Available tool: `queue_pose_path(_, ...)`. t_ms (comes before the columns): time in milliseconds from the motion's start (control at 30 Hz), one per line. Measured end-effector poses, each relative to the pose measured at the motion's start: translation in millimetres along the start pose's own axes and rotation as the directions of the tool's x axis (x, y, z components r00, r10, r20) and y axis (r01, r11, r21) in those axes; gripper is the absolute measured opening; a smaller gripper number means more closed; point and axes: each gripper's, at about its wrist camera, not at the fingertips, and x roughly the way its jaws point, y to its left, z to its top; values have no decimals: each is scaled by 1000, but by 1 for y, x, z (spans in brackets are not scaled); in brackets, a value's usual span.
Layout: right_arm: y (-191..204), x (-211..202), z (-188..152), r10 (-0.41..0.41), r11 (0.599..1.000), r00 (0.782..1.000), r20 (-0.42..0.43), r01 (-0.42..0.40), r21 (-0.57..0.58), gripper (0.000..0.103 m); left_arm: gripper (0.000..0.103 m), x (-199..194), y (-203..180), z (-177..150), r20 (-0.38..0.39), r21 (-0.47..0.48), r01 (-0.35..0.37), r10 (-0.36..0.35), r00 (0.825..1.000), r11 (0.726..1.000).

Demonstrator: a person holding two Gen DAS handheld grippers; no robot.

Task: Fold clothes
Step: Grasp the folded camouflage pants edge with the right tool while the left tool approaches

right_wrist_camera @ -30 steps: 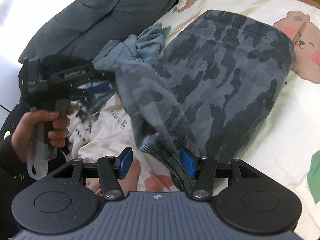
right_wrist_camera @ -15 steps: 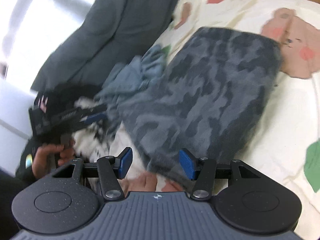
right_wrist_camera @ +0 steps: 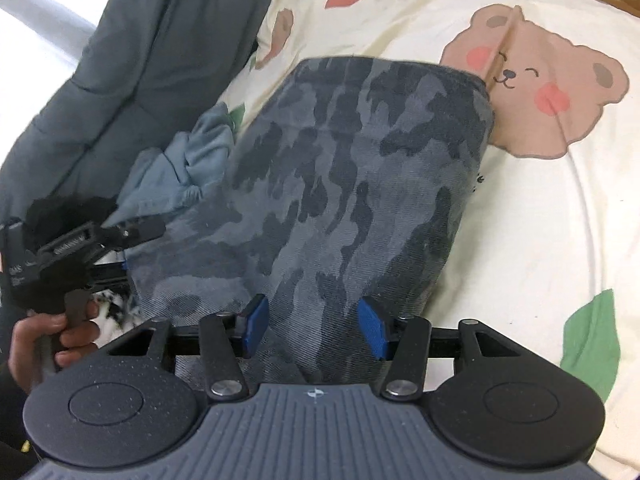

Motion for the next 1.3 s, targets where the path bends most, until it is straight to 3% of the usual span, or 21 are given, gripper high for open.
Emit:
queue_pose_path(67,3,7,-5,-27,1000,999,-22,27,-16,36,69,0,1,-3,-15,11,-5,6,1000,1000)
queue_pose_path(133,6,13,-14,-52,998,998,-46,51,-26,30,57,0,2,-6,-32,23,-11,11,999,1000)
queue_pose_path(333,12,13,-41,-53,999,995,-79,51,-17,27,33,-3,13,-11,-69,27,-37,39,997,999)
queue_pose_path(700,9,3,-65,-5,1000,990,-142,6,9,27,28,-10,26,-17,-67,15,-53,54,996,998)
queue_pose_path(833,-10,0,-71,34,995,978,-207,-13,103,25,28,-17,27,-20,-68,19,-51,52,996,999)
queue_pose_path(1000,-29,-18,-64,51,986,987,-149,-26,166,33,28,-31,30,-23,-74,30,-51,53,996,998)
queue_pose_path(1033,-33,-21,-60,53,983,991,-125,-30,180,43,28,-34,31,-22,-72,27,-55,57,996,998)
queue_pose_path(1167,-42,-28,-42,49,975,998,-39,-39,220,64,31,-48,32,-15,-38,40,-74,75,996,996)
queue_pose_path(1300,-46,-24,-31,44,970,999,-5,-42,239,71,51,-47,27,-1,-1,80,-82,82,997,993)
